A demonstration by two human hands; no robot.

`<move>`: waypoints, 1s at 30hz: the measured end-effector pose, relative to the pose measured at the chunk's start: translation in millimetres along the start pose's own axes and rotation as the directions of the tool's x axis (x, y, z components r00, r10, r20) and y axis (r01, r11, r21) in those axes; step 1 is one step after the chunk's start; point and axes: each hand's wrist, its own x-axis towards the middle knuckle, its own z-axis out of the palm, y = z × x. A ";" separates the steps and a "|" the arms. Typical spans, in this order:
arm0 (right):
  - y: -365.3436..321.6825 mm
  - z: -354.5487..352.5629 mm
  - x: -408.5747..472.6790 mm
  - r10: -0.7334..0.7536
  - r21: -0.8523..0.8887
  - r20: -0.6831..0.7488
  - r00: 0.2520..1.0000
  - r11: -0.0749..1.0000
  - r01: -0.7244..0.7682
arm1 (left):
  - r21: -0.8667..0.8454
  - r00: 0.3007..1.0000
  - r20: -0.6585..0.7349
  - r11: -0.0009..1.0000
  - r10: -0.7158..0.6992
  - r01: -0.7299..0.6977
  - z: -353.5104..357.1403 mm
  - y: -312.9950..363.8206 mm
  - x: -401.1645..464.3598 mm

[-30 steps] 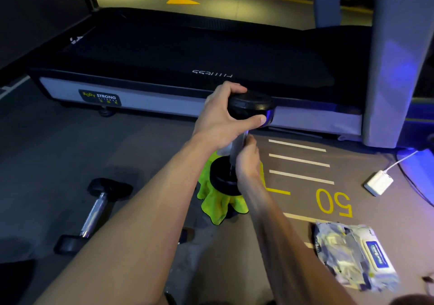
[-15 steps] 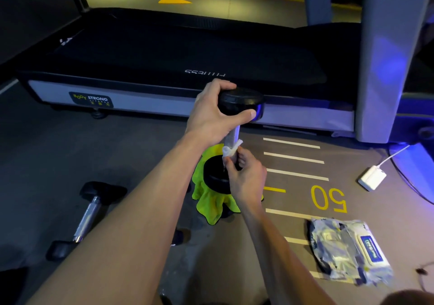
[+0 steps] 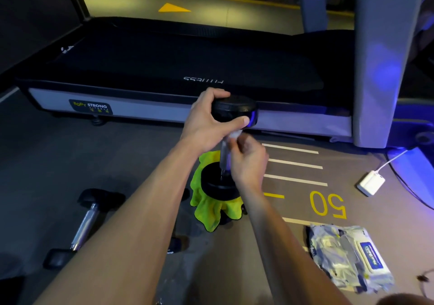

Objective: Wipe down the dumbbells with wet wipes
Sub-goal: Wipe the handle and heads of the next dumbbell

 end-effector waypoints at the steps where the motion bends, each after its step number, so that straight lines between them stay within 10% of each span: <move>1: -7.7 2.7 7.3 -0.004 0.047 -0.042 0.999 0.999 0.006 | 0.001 1.000 -0.004 1.000 -0.002 0.002 0.7 0.1 0.4; 15: -7.8 14.4 -8.9 -0.055 0.073 -0.112 0.992 0.995 0.064 | 0.030 1.000 0.024 0.999 0.013 -0.014 -1.6 -1.4 -3.7; 30: 36.7 -18.1 -27.6 0.026 -0.134 0.279 0.960 0.991 0.012 | 0.092 0.993 0.118 0.996 -0.024 0.013 -10.3 9.2 -13.1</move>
